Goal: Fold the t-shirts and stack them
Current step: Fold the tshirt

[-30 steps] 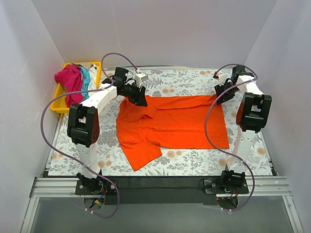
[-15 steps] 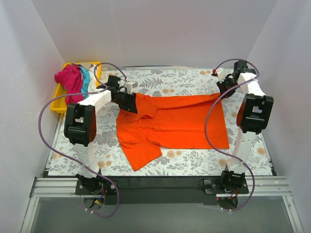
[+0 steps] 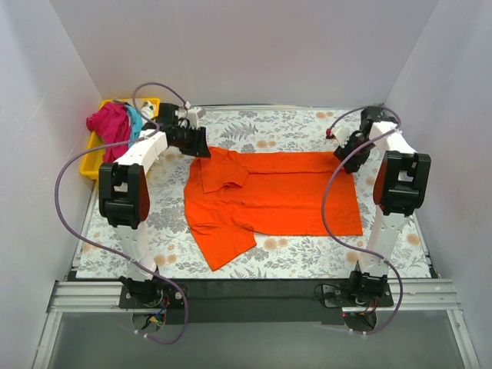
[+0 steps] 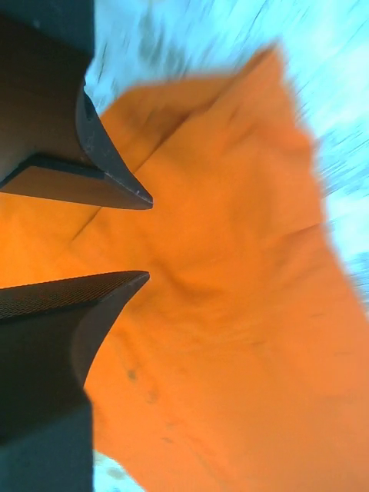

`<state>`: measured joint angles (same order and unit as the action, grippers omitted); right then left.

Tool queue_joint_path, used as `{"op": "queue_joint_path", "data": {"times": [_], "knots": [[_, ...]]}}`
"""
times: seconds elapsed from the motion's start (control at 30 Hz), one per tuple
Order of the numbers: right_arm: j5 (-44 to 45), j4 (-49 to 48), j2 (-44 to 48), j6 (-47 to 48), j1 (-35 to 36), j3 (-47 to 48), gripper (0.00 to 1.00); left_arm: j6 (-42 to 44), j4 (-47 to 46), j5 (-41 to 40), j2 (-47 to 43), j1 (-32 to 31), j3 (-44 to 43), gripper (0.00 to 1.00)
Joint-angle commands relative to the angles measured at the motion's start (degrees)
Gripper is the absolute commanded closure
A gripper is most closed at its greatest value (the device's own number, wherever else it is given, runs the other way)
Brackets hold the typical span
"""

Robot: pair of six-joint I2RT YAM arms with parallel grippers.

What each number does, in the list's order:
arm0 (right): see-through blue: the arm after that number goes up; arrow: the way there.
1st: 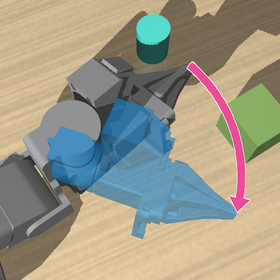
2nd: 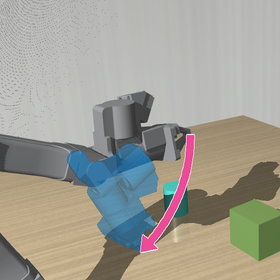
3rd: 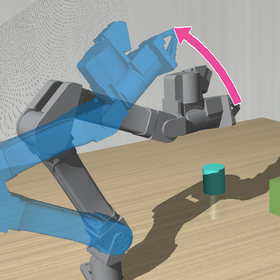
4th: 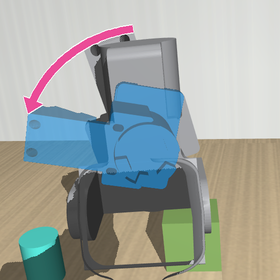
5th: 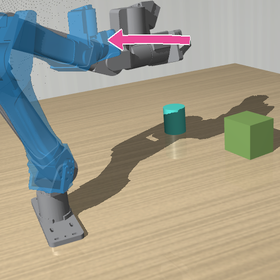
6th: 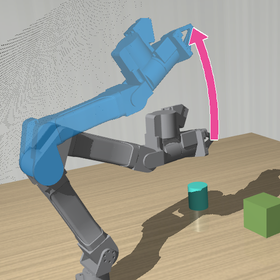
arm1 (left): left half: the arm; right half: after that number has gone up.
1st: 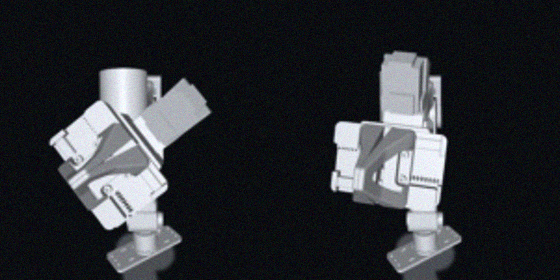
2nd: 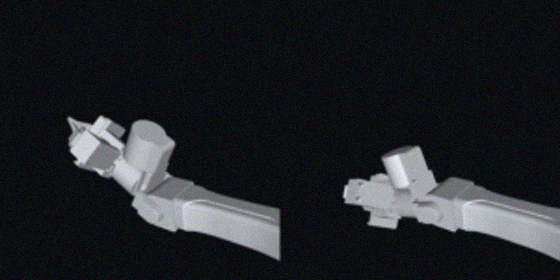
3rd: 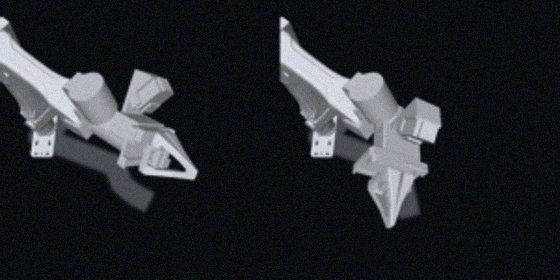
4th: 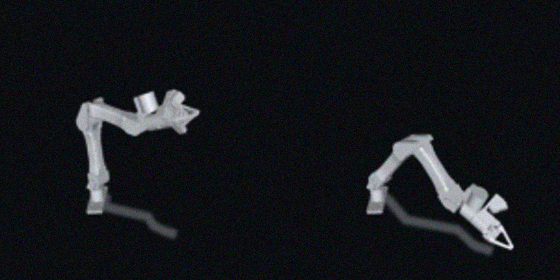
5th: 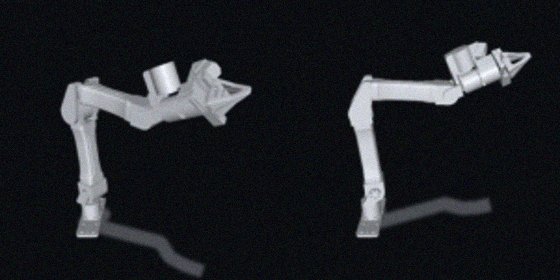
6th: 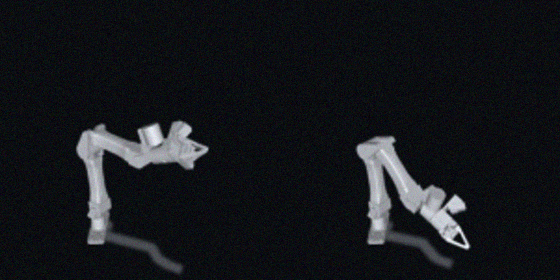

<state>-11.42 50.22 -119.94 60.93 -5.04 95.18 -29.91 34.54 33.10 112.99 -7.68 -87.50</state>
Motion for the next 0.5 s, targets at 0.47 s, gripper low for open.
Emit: {"op": "queue_joint_path", "data": {"times": [0.47], "knots": [[-4.6,-4.0,-17.1,-24.5,1.3,29.7,0.67,-11.4,-11.9,-4.5,18.1,3.0,-20.1,0.52]]}}
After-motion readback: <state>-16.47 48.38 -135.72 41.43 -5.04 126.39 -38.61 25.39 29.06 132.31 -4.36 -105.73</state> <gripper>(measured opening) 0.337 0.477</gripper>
